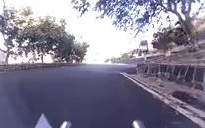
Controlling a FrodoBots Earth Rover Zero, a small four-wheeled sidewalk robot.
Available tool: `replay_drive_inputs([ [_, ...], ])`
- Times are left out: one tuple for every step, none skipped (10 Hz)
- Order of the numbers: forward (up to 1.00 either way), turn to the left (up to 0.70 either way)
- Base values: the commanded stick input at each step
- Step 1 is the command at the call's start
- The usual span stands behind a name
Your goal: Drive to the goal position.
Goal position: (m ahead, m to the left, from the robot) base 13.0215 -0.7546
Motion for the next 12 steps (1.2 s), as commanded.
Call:
replay_drive_inputs([
  [0.69,0.03],
  [0.69,0.03],
  [0.69,0.03],
  [0.69,0.03],
  [0.69,0.03],
  [0.69,0.03],
  [0.69,0.03],
  [0.69,0.03],
  [0.69,0.03],
  [0.69,0.03],
  [0.69,0.03],
  [0.69,0.03],
])
